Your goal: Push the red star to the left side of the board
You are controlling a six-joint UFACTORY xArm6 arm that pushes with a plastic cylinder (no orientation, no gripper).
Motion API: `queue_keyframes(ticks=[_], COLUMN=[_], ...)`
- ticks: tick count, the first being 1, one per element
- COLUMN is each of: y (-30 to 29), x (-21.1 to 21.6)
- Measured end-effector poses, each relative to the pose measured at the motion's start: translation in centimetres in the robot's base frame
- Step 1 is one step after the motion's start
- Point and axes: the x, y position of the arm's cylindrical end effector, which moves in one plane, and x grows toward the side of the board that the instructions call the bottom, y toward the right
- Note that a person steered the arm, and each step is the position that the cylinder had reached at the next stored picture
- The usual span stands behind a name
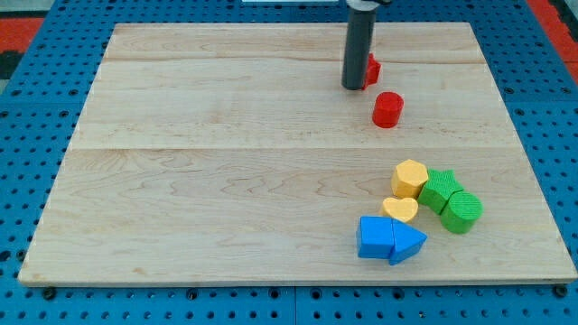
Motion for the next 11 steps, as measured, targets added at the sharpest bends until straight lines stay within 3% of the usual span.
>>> queue_keyframes(ticks=[2, 4, 6, 7, 8, 9, 11], y=[1.2, 8.1, 0.3, -6.4, -5.0, 0.4, -12.3], x=[0.5, 0.7, -6.3, -7.9, -7.5, -6.1, -4.1])
